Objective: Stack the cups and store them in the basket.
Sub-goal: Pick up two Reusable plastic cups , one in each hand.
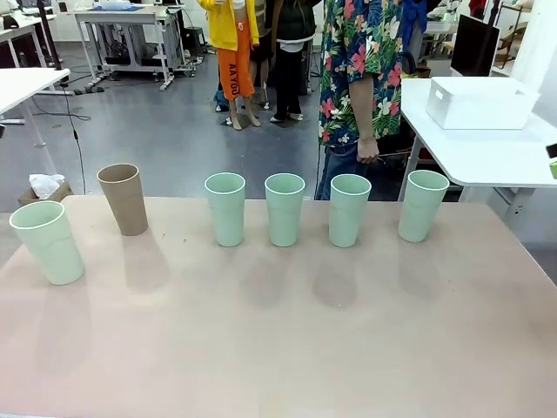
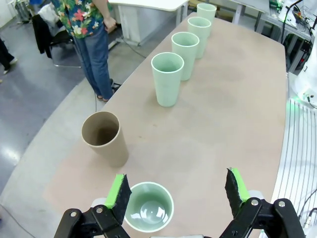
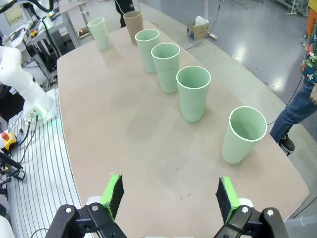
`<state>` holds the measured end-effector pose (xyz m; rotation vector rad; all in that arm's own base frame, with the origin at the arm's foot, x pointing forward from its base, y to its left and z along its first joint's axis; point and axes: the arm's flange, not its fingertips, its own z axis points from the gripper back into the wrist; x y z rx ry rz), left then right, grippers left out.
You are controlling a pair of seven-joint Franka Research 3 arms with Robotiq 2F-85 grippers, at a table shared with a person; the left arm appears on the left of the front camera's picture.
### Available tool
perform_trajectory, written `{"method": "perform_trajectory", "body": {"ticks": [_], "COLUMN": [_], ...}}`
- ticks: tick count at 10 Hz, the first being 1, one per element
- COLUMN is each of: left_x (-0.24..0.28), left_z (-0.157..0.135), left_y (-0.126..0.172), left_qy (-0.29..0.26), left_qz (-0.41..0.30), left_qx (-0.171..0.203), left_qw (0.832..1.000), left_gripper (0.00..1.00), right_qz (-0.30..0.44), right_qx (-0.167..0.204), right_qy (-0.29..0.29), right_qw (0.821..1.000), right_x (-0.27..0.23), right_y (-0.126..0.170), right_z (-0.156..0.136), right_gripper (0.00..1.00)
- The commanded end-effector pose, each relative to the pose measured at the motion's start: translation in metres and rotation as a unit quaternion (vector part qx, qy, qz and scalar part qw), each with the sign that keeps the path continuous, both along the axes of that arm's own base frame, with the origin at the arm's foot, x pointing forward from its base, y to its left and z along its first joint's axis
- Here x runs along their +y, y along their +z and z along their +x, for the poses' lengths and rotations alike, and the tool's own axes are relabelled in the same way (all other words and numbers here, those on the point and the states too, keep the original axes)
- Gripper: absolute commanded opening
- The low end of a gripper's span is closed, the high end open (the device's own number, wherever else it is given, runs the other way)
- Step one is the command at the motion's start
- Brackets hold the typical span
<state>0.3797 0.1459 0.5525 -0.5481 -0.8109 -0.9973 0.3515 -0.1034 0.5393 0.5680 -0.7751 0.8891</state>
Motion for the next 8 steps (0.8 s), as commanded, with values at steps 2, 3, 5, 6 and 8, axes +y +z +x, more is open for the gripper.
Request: {"method": "perform_trajectory", "body": {"ticks": [2, 3, 5, 6, 8], "left_x": [-0.0001, -0.0001, -0.0001, -0.0001, -0.0001], "left_z": [-0.0009, -0.0009, -0.0009, -0.0009, -0.0009], "left_y": [0.0012, 0.0012, 0.0012, 0.0012, 0.0012], "left_qy": [-0.006, -0.006, -0.006, -0.006, -0.006], "left_qz": [-0.005, -0.005, -0.005, -0.005, -0.005], "left_qx": [-0.006, -0.006, -0.006, -0.006, -0.006], "left_qw": [1.000, 1.000, 1.000, 1.000, 1.000], "left_gripper": [1.00, 1.00, 1.00, 1.00, 1.00], "right_qz": [0.013, 0.013, 0.013, 0.013, 0.013], "right_qx": [-0.009, -0.009, -0.009, -0.009, -0.009], "right_qy": [0.003, 0.003, 0.003, 0.003, 0.003], "right_qw": [1.000, 1.000, 1.000, 1.000, 1.000], "right_x": [0.0003, 0.0003, 0.0003, 0.0003, 0.0003], "right_y": [0.0014, 0.0014, 0.0014, 0.0014, 0.0014], "right_z": [0.0020, 0.0020, 0.0020, 0.0020, 0.0020], "right_gripper": [1.00, 1.00, 1.00, 1.00, 1.00]}}
